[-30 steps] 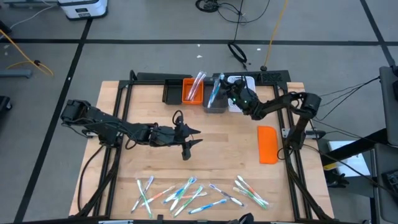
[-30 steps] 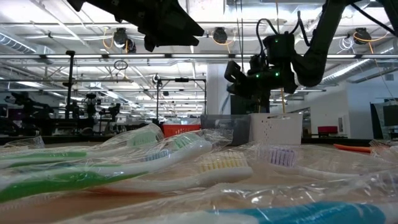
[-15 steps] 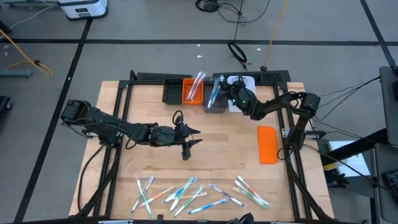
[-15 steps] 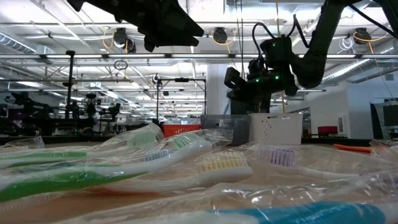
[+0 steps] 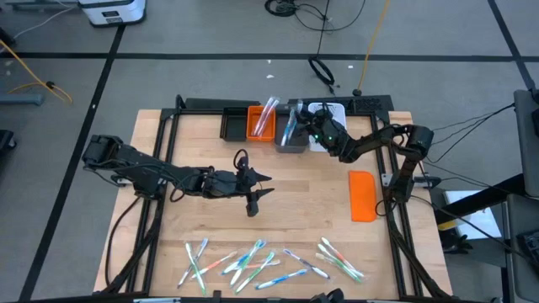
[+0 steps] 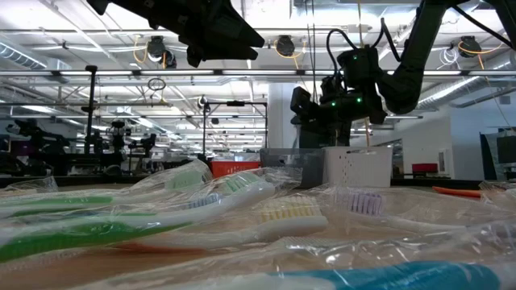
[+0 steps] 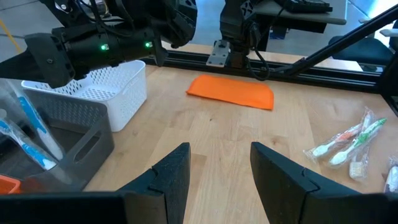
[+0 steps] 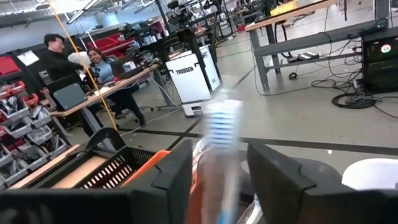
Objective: Pick & Place Toothbrushes
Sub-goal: Put the orange toothbrush into the black bin
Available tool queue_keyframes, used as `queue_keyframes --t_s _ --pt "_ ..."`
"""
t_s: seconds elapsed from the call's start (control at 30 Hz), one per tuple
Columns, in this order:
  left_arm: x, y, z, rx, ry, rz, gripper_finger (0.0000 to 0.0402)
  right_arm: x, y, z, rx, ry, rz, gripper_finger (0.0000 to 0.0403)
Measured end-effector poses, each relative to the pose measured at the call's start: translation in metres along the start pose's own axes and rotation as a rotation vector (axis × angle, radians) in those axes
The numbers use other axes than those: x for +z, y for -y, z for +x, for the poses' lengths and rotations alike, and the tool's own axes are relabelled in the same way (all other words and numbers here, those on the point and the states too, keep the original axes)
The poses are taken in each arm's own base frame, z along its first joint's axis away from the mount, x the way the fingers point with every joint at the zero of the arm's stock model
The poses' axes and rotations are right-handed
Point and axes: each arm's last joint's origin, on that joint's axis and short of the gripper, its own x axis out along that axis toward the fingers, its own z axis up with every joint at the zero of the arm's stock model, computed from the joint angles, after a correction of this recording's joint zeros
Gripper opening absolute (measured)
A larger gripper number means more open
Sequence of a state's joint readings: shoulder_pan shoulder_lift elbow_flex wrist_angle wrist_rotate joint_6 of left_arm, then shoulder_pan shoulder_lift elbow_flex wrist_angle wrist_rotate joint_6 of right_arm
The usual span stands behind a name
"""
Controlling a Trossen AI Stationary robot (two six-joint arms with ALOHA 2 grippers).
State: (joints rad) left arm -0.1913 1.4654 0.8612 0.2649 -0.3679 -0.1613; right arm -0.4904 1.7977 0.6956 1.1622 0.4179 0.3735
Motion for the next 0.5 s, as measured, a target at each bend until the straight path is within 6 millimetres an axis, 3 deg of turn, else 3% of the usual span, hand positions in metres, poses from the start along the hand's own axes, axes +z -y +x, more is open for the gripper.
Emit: queue_keyframes --t_s 0.27,0.5 --pt "0.000 0.000 0.000 0.000 0.000 0.000 0.0166 0.001 0.002 0.001 -0.006 0.002 -0.019 0.0219" --pt "0.000 0.000 0.000 0.000 -0.002 0.001 0.0166 0.005 -0.009 -0.004 0.044 0.008 -0.018 0.0237"
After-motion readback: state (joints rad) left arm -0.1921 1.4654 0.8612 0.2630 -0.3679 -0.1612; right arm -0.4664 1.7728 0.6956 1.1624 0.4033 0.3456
